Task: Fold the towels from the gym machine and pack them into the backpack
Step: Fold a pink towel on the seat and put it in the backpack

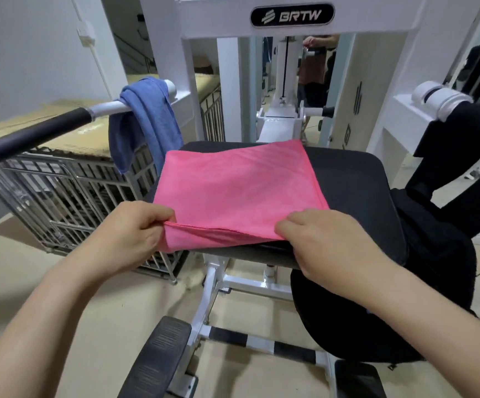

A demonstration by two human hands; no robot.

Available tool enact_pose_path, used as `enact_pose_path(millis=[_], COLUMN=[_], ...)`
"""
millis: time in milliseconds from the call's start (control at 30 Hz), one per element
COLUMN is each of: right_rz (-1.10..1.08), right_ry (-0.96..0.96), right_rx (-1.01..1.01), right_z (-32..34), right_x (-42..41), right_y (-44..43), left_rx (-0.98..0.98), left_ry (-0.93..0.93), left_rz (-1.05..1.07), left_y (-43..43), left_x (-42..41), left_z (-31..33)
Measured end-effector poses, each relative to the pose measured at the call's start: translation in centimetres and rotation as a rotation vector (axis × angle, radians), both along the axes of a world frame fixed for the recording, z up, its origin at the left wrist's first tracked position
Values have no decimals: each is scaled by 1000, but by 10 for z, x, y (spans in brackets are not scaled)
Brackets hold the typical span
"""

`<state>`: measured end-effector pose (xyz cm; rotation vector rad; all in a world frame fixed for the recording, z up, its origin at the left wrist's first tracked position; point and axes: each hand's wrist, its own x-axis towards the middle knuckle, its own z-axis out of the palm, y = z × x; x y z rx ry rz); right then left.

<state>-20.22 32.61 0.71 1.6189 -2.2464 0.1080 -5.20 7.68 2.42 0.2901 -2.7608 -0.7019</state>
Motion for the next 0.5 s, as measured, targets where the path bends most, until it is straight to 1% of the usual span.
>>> enact_pose_path(millis=[67, 133, 167, 200, 233, 300, 333, 400, 433, 467, 500], right_rz=[-13, -3, 31, 69, 94, 84, 48, -45, -94, -146, -199], right_ry=[-154, -439, -596, -731, -852, -1068, -1156, -1259, -1252, -1194, -1095], right_rx=[116, 246, 262, 228, 145, -78, -172, -294, -329, -354, -368], right_z=[23, 47, 56, 63, 67, 71, 70, 68, 67, 65, 63], right_x=[-3, -14, -22, -32, -43, -64, -74, -94, -100, -105, -111], right_y=[13, 19, 20, 19, 15, 3, -3, -23, -34, -47, -59], left_rx=[166, 351, 449, 543, 636, 814, 874, 898, 860, 794, 714], left_ry=[-143, -239, -243, -212, -154, -16, 41, 100, 109, 117, 134], left_rz=[-31, -61, -57, -41, -13, 72, 122, 219, 255, 281, 300], left_y=[-2, -8, -11, -15, -19, -31, -37, -53, -59, -66, -72], left_x=[4, 7, 7, 6, 4, -2, -7, -21, -29, -39, -48], left_z=[2, 6, 9, 10, 10, 7, 5, 2, 1, 0, -1])
